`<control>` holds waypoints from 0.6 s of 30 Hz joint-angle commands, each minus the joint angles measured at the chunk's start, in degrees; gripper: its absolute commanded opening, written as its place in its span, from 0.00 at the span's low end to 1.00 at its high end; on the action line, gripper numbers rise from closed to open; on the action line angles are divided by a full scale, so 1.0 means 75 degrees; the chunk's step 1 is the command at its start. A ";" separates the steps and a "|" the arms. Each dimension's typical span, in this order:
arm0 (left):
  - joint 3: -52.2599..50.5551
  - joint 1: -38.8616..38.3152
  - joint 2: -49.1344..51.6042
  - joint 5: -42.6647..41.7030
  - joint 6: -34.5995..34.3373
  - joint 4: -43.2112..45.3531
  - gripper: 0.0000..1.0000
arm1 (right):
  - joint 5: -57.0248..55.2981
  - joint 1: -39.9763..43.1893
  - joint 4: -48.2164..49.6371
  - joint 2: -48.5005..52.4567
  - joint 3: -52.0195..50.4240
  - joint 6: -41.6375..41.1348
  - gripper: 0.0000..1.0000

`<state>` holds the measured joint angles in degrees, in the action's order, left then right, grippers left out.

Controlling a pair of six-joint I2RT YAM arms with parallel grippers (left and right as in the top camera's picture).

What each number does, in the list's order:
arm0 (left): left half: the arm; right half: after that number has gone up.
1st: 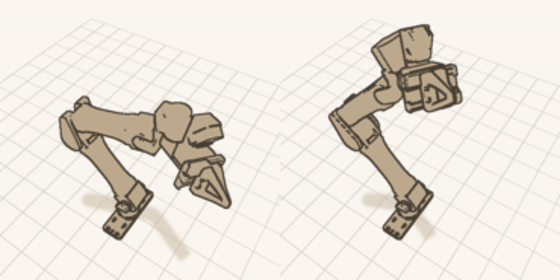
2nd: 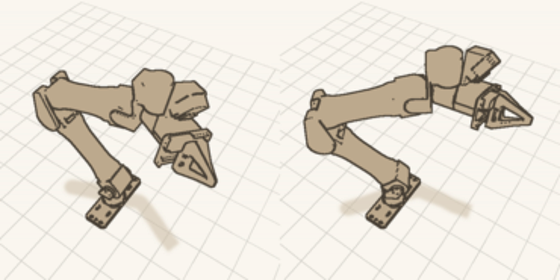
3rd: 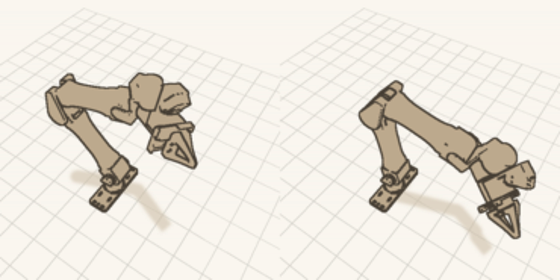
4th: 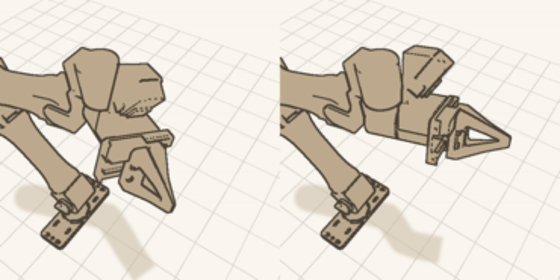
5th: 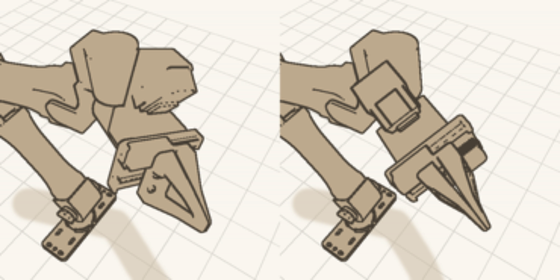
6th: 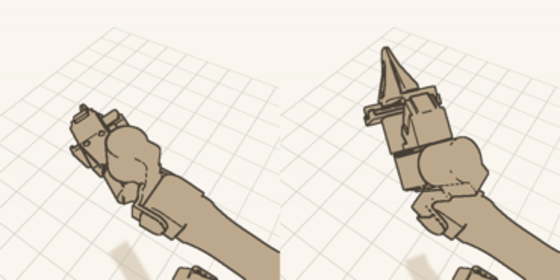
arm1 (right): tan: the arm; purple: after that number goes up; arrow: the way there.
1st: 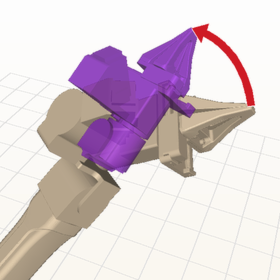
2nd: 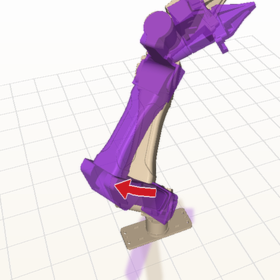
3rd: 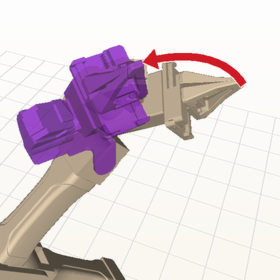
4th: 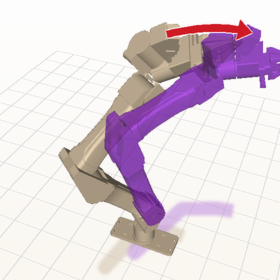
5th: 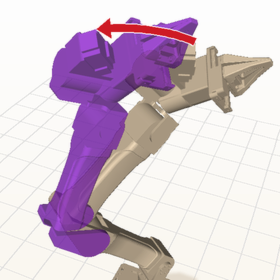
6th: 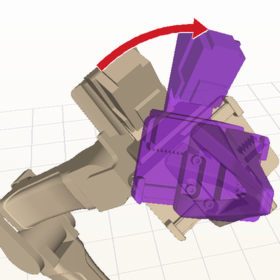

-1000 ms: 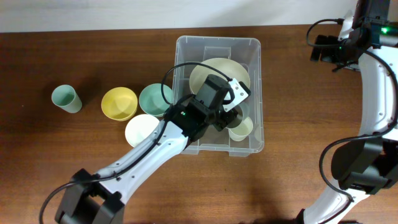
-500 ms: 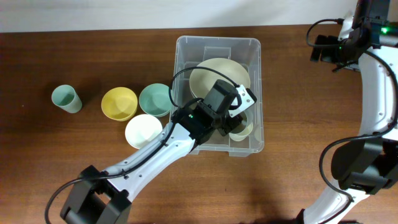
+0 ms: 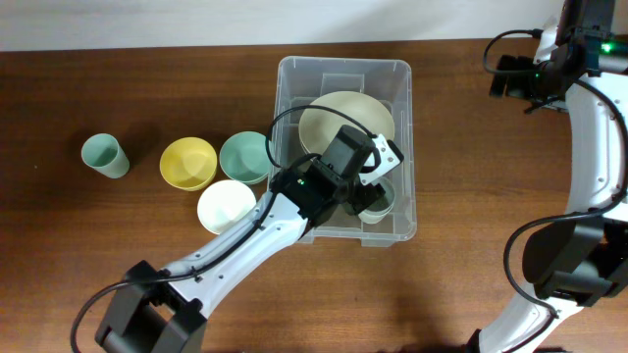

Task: Pack container
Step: 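Carry the grey cup into the white cup in the container, then release the grey cup and move the left gripper to the mint-green cup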

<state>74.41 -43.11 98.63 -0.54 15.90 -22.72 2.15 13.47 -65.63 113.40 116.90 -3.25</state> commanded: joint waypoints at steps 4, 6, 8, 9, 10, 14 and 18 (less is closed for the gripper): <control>0.1070 0.0230 -0.0513 0.0883 -0.0478 -0.0256 0.75 | -0.0064 0.0035 0.0000 -0.0073 0.0070 -0.0082 0.99; 0.1437 0.0647 -0.0790 0.0944 -0.0813 -0.0618 0.77 | -0.0064 0.0035 0.0000 -0.0073 0.0070 -0.0082 0.99; 0.1746 0.1434 -0.1070 0.0941 -0.1361 -0.1174 0.79 | -0.0064 0.0035 0.0003 -0.0073 0.0070 -0.0082 0.99; 0.1810 0.1865 -0.1177 0.0938 -0.1714 -0.1402 0.80 | -0.0064 0.0035 0.0000 -0.0073 0.0070 -0.0082 0.99; 0.1830 0.2221 -0.1259 0.0938 -0.2014 -0.1559 0.80 | -0.0064 0.0035 0.0000 -0.0073 0.0070 -0.0082 0.99; 0.1830 0.4386 -0.1472 0.0906 -0.3620 -0.2480 0.87 | -0.0067 0.0035 0.0000 -0.0073 0.0070 -0.0082 0.99; 0.1827 0.6857 -0.1445 0.0361 -0.4619 -0.3226 0.96 | -0.0064 0.0035 0.0000 -0.0073 0.0070 -0.0082 0.99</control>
<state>87.68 -2.48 88.60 4.93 -9.39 -44.77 2.17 13.47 -65.63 113.40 116.90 -3.25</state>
